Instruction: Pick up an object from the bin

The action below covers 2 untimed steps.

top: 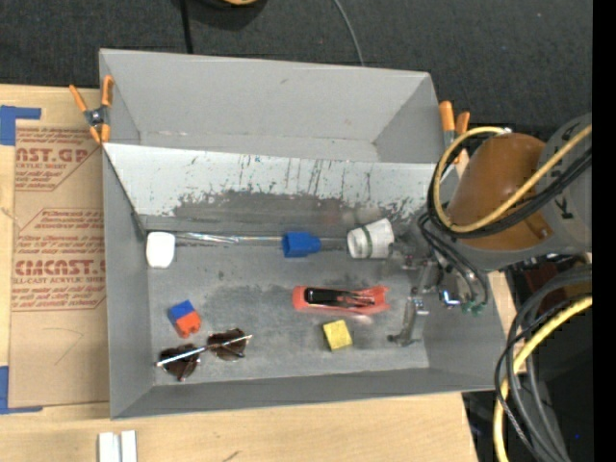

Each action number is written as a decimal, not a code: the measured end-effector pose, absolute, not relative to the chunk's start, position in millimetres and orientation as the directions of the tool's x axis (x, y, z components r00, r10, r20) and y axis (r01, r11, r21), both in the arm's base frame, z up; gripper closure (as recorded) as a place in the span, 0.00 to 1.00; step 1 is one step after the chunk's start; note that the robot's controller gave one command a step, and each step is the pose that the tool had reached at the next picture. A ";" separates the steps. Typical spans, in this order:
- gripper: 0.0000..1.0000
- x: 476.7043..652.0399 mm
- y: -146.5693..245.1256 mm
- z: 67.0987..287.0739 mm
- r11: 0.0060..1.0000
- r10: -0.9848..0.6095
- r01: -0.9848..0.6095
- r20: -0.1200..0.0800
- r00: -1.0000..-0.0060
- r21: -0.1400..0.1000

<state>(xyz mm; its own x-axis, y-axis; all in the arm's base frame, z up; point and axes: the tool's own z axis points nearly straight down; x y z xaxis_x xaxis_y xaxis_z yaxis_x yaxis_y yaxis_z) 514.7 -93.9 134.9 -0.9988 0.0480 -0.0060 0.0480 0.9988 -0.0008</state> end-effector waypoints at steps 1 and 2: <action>0.00 511.1 -64.4 91.3 1.000 -0.018 -0.018 0.001 -1.000 0.000; 1.00 531.7 -31.9 71.4 0.997 -0.082 -0.082 -0.006 -0.997 -0.001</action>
Offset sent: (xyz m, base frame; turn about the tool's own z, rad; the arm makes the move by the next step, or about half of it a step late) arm 0.0169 0.0611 -0.0628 -0.1295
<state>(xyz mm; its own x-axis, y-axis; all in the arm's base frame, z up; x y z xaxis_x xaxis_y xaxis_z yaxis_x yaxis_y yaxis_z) 531.7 -31.9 71.4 -0.9966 -0.0822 -0.0064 -0.0822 0.9966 -0.0014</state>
